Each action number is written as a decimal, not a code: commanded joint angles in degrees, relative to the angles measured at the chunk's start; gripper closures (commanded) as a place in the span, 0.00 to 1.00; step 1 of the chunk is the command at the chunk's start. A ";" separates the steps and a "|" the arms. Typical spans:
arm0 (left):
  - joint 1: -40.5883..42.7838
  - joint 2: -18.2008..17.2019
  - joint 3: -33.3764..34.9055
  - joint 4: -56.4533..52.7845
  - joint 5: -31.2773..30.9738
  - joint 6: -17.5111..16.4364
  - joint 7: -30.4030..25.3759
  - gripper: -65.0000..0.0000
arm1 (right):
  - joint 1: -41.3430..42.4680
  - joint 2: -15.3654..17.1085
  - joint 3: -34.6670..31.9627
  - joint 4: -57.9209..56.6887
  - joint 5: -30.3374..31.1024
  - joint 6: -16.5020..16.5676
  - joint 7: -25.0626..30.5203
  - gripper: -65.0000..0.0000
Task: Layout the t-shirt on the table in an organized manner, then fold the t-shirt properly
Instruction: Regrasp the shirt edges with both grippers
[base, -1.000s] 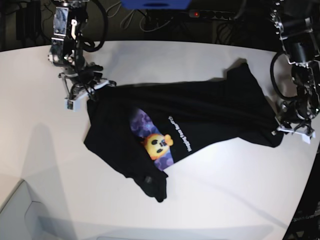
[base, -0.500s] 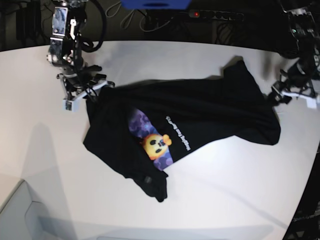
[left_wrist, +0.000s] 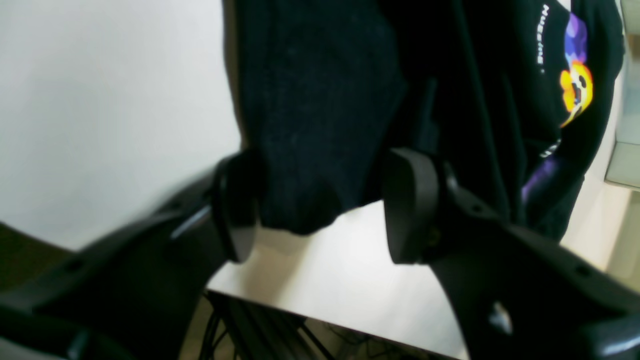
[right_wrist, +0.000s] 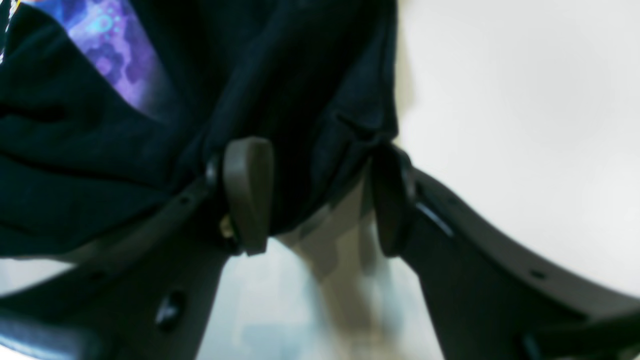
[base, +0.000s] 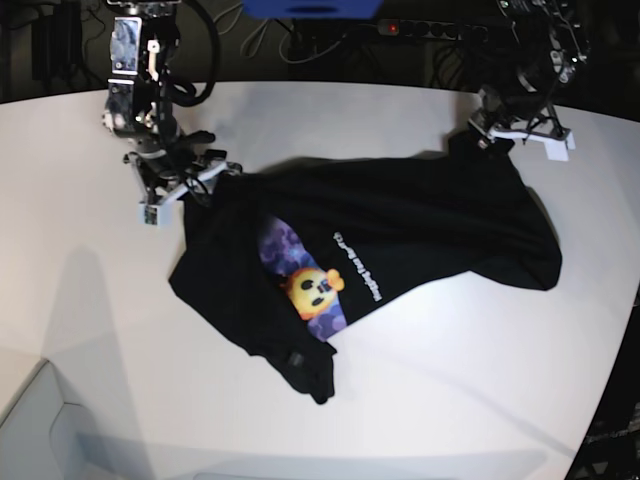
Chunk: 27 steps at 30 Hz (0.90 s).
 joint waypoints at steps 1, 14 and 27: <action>0.58 -0.16 0.02 -0.31 2.16 1.30 2.67 0.44 | 0.45 0.25 0.09 0.64 0.49 -0.06 0.60 0.51; -0.13 -1.92 -4.64 8.04 1.90 1.21 2.67 1.00 | 0.63 2.63 1.15 6.18 0.67 -0.06 0.68 1.00; -7.60 -4.38 -9.65 16.48 1.90 1.21 6.98 1.00 | -1.66 2.28 0.97 15.85 0.67 0.03 0.24 1.00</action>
